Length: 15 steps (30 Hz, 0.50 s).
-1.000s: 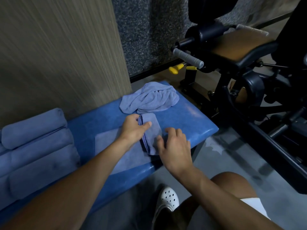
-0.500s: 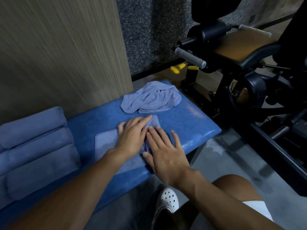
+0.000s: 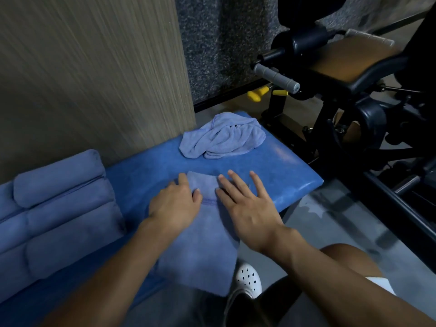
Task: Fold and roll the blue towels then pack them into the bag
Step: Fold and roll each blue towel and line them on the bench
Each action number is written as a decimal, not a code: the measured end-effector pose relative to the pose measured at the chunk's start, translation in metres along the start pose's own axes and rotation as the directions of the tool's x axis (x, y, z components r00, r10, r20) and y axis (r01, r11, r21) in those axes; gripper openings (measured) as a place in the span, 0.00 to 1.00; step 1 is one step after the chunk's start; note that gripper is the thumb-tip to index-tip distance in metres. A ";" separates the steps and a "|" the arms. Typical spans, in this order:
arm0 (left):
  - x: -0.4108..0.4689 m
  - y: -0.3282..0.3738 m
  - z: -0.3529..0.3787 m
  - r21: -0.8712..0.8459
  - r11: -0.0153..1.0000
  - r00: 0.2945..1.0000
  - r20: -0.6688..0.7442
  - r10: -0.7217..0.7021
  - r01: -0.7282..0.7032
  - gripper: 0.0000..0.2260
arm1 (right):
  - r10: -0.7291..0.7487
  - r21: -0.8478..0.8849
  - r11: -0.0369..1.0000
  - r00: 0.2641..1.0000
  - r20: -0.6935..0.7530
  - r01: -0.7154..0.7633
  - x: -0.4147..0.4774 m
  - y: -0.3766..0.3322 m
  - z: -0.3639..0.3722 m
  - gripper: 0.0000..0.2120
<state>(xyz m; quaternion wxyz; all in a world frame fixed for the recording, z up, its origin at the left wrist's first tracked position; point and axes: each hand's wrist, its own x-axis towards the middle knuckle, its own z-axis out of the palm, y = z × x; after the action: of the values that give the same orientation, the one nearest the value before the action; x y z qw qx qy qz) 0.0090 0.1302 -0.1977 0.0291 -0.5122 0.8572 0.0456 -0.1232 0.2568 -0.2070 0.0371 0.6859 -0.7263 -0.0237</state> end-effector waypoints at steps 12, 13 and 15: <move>0.003 -0.018 0.037 0.085 0.880 0.874 -0.105 0.475 -0.468 0.29 | 0.142 0.164 0.978 0.988 -0.059 -0.130 0.010 -0.016 0.012 0.31; 0.004 -0.020 0.038 0.073 0.884 0.878 -0.104 0.468 -0.463 0.30 | 0.145 0.144 0.980 0.989 -0.038 -0.138 0.009 -0.015 0.017 0.32; 0.005 -0.023 0.038 0.052 0.894 0.891 -0.079 0.447 -0.444 0.31 | 0.141 0.129 0.982 0.990 0.000 -0.140 0.004 -0.012 0.025 0.34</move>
<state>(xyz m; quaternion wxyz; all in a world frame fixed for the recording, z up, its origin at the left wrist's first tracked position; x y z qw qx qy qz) 0.0273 0.1194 -0.2371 -0.0117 -0.3029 0.9528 0.0141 -0.1134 0.2515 -0.2325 -0.0023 0.6339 -0.7728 0.0287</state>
